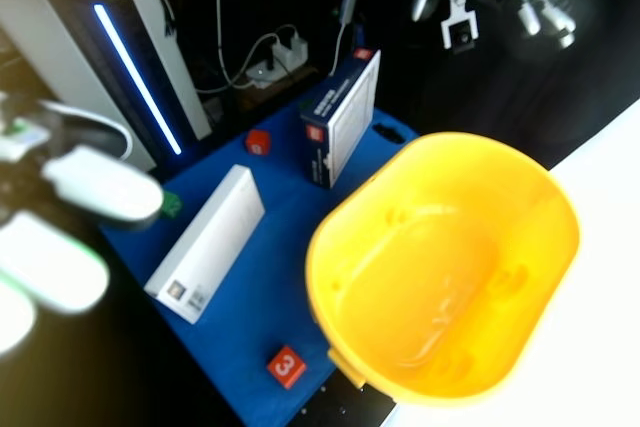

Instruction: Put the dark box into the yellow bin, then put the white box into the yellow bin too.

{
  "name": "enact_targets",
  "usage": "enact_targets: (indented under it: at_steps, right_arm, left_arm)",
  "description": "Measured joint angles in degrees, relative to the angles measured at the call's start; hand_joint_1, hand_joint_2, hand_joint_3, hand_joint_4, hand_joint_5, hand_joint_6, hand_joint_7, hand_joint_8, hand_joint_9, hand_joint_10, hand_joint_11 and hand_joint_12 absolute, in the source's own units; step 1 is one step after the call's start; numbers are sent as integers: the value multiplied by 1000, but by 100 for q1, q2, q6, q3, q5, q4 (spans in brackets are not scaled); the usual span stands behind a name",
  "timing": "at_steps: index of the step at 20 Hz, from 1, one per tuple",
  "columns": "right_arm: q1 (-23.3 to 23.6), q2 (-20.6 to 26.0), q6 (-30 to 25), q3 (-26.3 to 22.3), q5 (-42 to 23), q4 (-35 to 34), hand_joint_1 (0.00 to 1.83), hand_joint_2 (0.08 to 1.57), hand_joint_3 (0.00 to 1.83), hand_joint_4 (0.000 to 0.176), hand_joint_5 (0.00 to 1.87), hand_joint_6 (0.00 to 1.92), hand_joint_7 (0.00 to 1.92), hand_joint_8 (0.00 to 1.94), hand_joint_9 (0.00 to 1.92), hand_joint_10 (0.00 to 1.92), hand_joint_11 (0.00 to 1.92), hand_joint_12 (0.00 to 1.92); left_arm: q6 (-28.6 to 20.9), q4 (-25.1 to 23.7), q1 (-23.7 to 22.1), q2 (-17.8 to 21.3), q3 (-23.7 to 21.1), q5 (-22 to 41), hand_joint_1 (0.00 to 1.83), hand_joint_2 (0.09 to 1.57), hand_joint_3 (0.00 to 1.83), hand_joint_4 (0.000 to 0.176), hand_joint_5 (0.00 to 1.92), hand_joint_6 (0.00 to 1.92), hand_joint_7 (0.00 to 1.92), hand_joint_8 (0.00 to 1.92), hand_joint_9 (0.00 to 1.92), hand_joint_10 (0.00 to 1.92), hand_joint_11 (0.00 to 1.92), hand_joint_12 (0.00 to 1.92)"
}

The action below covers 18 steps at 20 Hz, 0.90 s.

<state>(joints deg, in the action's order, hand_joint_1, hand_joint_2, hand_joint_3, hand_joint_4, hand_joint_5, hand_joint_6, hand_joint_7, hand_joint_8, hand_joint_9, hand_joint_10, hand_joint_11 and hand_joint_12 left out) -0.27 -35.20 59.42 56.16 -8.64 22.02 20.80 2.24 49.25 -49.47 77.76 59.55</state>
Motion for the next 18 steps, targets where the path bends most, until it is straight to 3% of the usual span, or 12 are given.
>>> enact_targets:
  at_steps: [2, 3, 5, 9, 12, 14, 16, 17, 18]
  right_arm:
    - [0, 0, 2, -22, 0, 26, 198, 881, 0, 6, 126, 0, 289, 0, 233, 0, 0, 454]
    - [0, 2, 0, -24, -2, 28, 209, 890, 0, 3, 121, 0, 274, 2, 212, 4, 0, 387]
    - [0, 2, 0, -24, 0, 26, 193, 893, 0, 0, 113, 0, 276, 5, 211, 5, 0, 373]
    - [-37, 0, 0, -24, -9, 24, 198, 893, 0, 4, 117, 2, 280, 4, 210, 3, 0, 376]
    - [-37, 15, 0, -17, 4, 7, 177, 874, 0, 26, 115, 1, 284, 4, 220, 6, 21, 389]
    - [-37, 13, 0, -17, 4, 4, 185, 866, 0, 11, 102, 0, 277, 0, 209, 0, 2, 391]
    - [-37, -4, -2, -7, 0, -39, 205, 831, 0, 20, 115, 2, 280, 1, 199, 0, 0, 381]
    - [-37, -9, 0, 4, -4, -55, 202, 843, 0, 6, 106, 1, 273, 0, 189, 0, 0, 347]
    - [-37, -15, 0, 26, 0, -81, 207, 834, 0, 9, 119, 6, 285, 6, 196, 4, 0, 341]
  left_arm:
    - [-7, -146, 323, 341, -354, 175, 344, 915, 0, 41, 292, 8, 77, 6, 0, 0, 0, 0]
    - [-7, -149, 431, 448, -455, 260, 288, 883, 0, 50, 260, 1, 103, 10, 25, 9, 21, 10]
    - [-2, -76, 835, 754, -737, 691, 202, 967, 22, 0, 205, 0, 120, 11, 44, 13, 36, 17]
    - [24, -199, 1174, 844, -1010, 1165, 154, 1017, 8, 0, 173, 1, 153, 7, 73, 11, 70, 42]
    - [37, -210, 1462, 892, -1226, 1325, 127, 1036, 8, 0, 110, 0, 103, 0, 90, 12, 107, 70]
    - [142, -199, 1683, 898, -1364, 1488, 123, 1030, 0, 0, 96, 2, 114, 2, 103, 2, 9, 327]
    - [188, -229, 1888, 885, -1447, 1655, 220, 1038, 0, 0, 56, 0, 55, 1, 36, 1, 0, 208]
    - [190, -166, 1952, 881, -1495, 1703, 260, 1019, 0, 0, 43, 0, 31, 0, 19, 0, 0, 137]
    - [192, -157, 1967, 841, -1497, 1742, 307, 993, 0, 0, 71, 2, 56, 2, 36, 3, 0, 163]
